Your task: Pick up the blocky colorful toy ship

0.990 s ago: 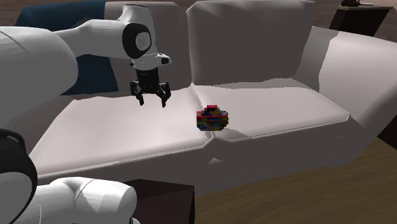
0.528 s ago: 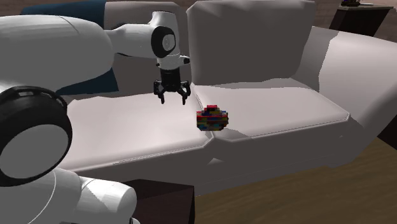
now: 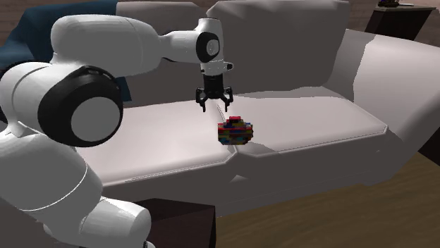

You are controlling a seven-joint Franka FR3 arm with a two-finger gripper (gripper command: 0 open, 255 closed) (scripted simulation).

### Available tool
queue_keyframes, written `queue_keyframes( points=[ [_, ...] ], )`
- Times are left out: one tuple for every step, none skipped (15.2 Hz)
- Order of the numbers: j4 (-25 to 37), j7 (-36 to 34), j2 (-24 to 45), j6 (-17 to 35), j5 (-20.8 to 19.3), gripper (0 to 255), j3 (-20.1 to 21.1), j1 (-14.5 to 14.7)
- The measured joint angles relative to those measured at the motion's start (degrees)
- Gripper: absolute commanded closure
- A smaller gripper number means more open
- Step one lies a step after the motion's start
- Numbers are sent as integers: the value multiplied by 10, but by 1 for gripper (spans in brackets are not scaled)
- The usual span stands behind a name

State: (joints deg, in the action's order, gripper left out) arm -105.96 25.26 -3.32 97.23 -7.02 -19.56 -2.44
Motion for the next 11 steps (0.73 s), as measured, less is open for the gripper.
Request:
queue_keyframes(
  points=[
    [19, 10, 23, 2, 3, 0, -3, -2],
    [44, 24, 49, 1, 8, 0, -8, -7],
    [68, 37, 74, 0, 12, 0, -12, -12],
    [90, 50, 96, -2, 16, 0, -16, -16],
    [118, 63, 122, -4, 21, 0, -19, -23],
    [144, 76, 145, -10, 25, 0, -22, -29],
    [173, 89, 170, -16, 30, 0, -24, -37],
    [195, 95, 190, -20, 34, 0, -24, -41],
    [199, 99, 199, -15, 36, 0, -24, -44],
    [203, 102, 207, -12, 37, 0, -24, -46],
    [200, 102, 210, -6, 38, 0, -24, -47]
  ],
)
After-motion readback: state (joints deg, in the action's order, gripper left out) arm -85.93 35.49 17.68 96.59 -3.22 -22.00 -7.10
